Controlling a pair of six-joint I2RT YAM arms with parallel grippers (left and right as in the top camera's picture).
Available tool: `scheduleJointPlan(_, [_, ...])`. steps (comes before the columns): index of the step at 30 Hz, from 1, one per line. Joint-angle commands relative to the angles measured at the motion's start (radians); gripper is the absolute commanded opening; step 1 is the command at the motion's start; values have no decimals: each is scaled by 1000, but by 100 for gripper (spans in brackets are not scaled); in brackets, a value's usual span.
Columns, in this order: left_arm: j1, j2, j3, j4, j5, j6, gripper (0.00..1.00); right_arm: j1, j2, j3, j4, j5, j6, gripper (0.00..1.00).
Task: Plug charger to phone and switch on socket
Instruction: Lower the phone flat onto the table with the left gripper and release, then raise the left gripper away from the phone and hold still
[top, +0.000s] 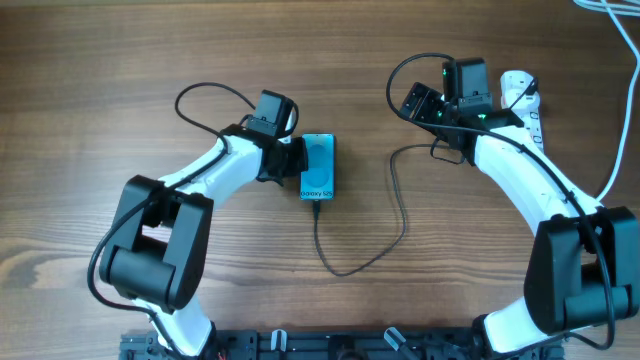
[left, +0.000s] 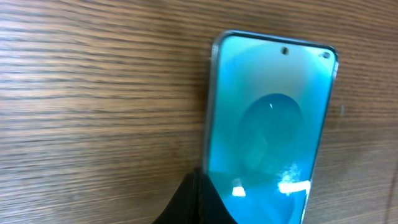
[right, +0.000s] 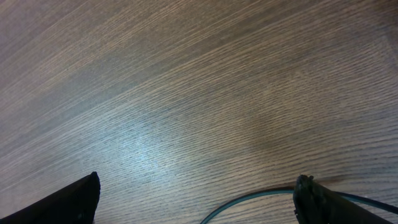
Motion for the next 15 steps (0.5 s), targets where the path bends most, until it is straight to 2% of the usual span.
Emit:
scheduleJointPlan(1, [35, -127, 3, -2, -13, 2, 4, 0, -2, 3, 3, 2, 8, 100])
scheduleJointPlan(7, [124, -181, 3, -8, -67, 2, 4, 0, -2, 3, 3, 2, 8, 100])
scheduleJointPlan(8, [150, -181, 3, -12, -85, 2, 16, 0, -2, 3, 3, 2, 8, 100])
scheduleJointPlan(9, [174, -181, 3, -16, -89, 2, 39, 0, -2, 3, 3, 2, 8, 100])
scheduleJointPlan(10, [197, -181, 3, -20, -88, 2, 76, 0, -2, 3, 3, 2, 8, 100])
scheduleJointPlan(11, [211, -181, 3, -28, -88, 2, 100, 0, -2, 3, 3, 2, 8, 100])
scheduleJointPlan(15, [221, -181, 3, -31, -88, 2, 100, 0, -2, 3, 3, 2, 8, 100])
